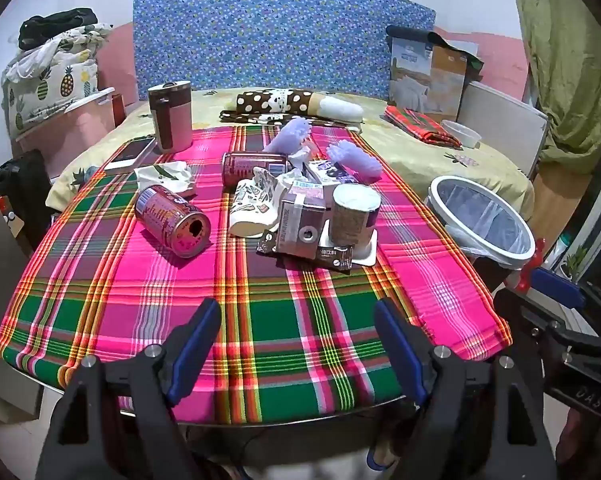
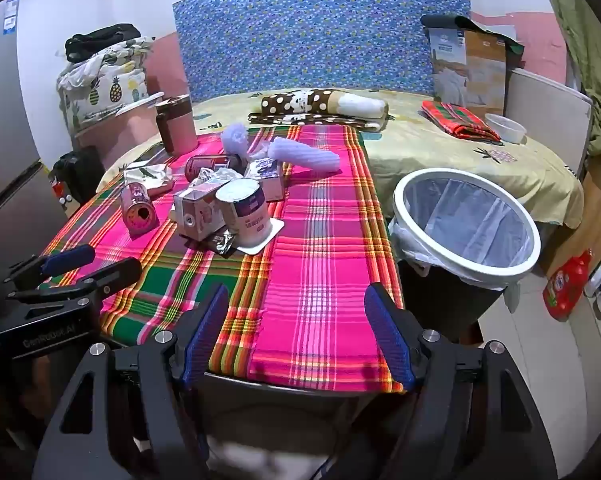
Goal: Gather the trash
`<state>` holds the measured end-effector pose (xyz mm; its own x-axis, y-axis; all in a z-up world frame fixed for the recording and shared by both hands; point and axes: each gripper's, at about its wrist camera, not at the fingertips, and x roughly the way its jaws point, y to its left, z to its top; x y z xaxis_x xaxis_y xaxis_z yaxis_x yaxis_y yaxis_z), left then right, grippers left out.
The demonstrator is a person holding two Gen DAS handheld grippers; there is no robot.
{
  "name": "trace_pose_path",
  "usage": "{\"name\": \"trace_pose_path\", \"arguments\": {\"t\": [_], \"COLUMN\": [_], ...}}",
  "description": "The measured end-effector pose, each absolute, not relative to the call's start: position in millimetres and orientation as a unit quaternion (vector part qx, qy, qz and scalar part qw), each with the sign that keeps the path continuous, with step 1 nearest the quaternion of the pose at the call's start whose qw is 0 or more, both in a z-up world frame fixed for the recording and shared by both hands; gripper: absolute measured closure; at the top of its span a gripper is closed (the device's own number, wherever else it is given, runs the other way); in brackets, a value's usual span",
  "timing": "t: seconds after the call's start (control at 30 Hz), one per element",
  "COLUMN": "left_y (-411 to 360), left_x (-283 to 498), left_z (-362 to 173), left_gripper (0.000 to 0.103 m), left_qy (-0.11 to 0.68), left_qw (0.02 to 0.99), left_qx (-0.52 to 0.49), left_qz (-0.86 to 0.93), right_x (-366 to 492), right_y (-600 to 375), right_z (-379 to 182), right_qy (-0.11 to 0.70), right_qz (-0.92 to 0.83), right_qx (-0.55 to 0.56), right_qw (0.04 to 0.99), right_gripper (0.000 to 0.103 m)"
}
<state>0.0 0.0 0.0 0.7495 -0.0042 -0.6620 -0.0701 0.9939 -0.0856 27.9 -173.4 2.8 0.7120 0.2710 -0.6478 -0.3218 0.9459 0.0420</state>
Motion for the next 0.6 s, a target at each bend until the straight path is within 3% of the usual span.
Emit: {"name": "trace_pose_path", "arguments": {"t": [0.6], "left_y": [1.4], "left_x": [-0.7], "left_z": [0.7], "left_gripper": [0.023], "left_qy": [0.353], "left_qw": [0.934], "left_qx": [-0.054], "left_qz": [0.018], "right_x": [27.1], "right_y": [-171.4], "right_z": [2.5], "right_qy": [0.345], "right_qz": [0.16], "right_qx": [-0.037], "right_qw": [0.924], "right_gripper": [0.031]}}
